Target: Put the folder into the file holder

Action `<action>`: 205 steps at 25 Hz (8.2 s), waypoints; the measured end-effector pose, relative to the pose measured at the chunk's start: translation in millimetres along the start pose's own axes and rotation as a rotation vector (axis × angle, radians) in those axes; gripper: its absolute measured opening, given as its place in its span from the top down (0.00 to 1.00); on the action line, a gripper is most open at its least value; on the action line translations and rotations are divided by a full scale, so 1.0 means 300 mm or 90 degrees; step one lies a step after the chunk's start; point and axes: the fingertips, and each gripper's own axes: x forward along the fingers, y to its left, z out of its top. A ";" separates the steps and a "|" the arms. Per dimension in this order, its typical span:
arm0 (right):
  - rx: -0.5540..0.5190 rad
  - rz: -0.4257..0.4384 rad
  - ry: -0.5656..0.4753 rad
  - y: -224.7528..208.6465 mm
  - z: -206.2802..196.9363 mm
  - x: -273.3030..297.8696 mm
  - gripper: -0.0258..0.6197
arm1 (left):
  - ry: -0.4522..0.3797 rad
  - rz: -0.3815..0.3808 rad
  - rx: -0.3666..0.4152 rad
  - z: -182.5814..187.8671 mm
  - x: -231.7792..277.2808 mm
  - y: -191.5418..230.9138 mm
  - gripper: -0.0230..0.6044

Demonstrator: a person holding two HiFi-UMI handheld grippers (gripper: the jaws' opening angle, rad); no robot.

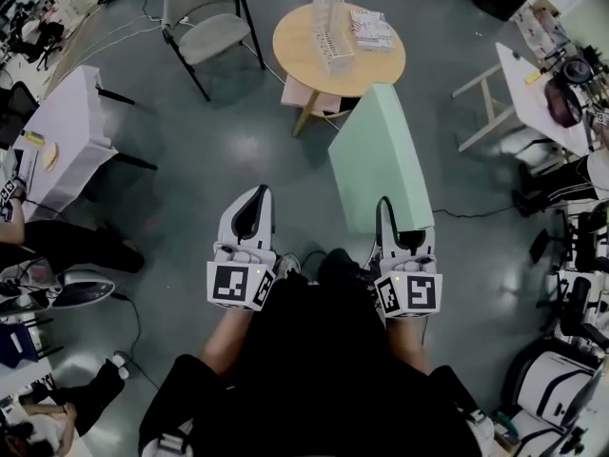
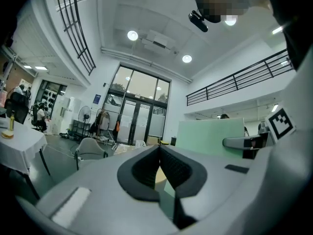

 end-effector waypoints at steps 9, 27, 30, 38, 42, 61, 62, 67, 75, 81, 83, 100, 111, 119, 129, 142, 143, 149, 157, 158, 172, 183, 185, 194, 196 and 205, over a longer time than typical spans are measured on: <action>-0.005 0.013 -0.010 0.007 0.015 0.113 0.73 | 0.006 -0.002 -0.008 -0.027 0.056 0.024 0.96; 0.008 0.052 0.002 -0.345 0.016 0.636 0.73 | -0.004 0.032 0.015 0.016 0.648 0.051 0.96; 0.005 0.068 0.002 -0.414 0.025 0.719 0.73 | -0.002 0.039 0.014 0.014 0.753 0.038 0.96; -0.001 0.106 -0.008 -0.567 0.047 0.901 0.73 | -0.011 0.067 0.027 0.031 0.971 -0.004 0.96; -0.004 0.112 -0.009 -0.612 0.046 0.976 0.73 | -0.007 0.080 0.028 0.027 1.025 0.000 0.96; 0.000 0.110 -0.016 -0.607 0.053 1.284 0.73 | -0.011 0.082 0.016 0.017 1.260 0.195 0.96; -0.001 0.109 -0.017 -0.608 0.056 1.305 0.73 | -0.012 0.081 0.016 0.019 1.278 0.209 0.96; -0.006 0.107 -0.021 -0.608 0.070 1.417 0.73 | -0.009 0.079 0.012 0.022 1.363 0.269 0.96; -0.007 0.103 -0.036 -0.616 0.093 1.568 0.73 | -0.003 0.072 0.000 0.020 1.473 0.325 0.96; -0.011 0.102 -0.045 -0.617 0.094 1.670 0.73 | 0.005 0.066 -0.006 0.010 1.544 0.356 0.96; -0.010 0.100 -0.046 -0.619 0.091 1.695 0.73 | 0.009 0.064 -0.008 0.005 1.560 0.361 0.96; -0.019 0.092 -0.054 -0.602 0.036 1.894 0.73 | 0.028 0.051 -0.019 -0.021 1.673 0.458 0.96; -0.025 0.087 -0.073 -0.580 -0.037 1.975 0.73 | 0.035 0.036 -0.026 -0.041 1.705 0.523 0.96; -0.030 0.085 -0.088 -0.564 -0.076 1.992 0.73 | 0.041 0.027 -0.026 -0.045 1.706 0.561 0.96; -0.024 0.080 -0.101 -0.570 -0.122 2.010 0.73 | 0.051 0.014 -0.026 -0.061 1.721 0.573 0.96; -0.024 0.082 -0.097 -0.567 -0.177 2.017 0.73 | 0.054 0.007 -0.020 -0.066 1.718 0.570 0.96; -0.025 0.081 -0.097 -0.567 -0.179 2.017 0.73 | 0.054 0.008 -0.020 -0.067 1.717 0.570 0.96; -0.033 0.085 -0.102 -0.566 -0.184 2.025 0.74 | 0.058 0.008 -0.020 -0.069 1.716 0.566 0.96; -0.037 0.091 -0.102 -0.565 -0.203 2.023 0.74 | 0.061 0.006 -0.020 -0.076 1.700 0.554 0.96; -0.037 0.091 -0.103 -0.564 -0.206 2.023 0.74 | 0.061 0.007 -0.019 -0.076 1.697 0.555 0.96; -0.049 0.097 -0.084 -0.553 -0.254 2.044 0.73 | 0.066 0.010 -0.020 -0.082 1.685 0.566 0.96; -0.051 0.099 -0.053 -0.544 -0.322 2.085 0.73 | 0.064 0.009 -0.023 -0.079 1.705 0.578 0.96; -0.052 0.100 -0.045 -0.539 -0.335 2.092 0.73 | 0.065 0.009 -0.024 -0.082 1.706 0.584 0.96; -0.057 0.104 -0.006 -0.536 -0.417 2.122 0.73 | 0.065 0.008 -0.025 -0.078 1.718 0.591 0.96; -0.057 0.105 0.001 -0.536 -0.433 2.126 0.73 | 0.065 0.010 -0.025 -0.078 1.718 0.593 0.96; -0.055 0.103 0.021 -0.538 -0.484 2.137 0.73 | 0.064 0.009 -0.028 -0.081 1.723 0.596 0.96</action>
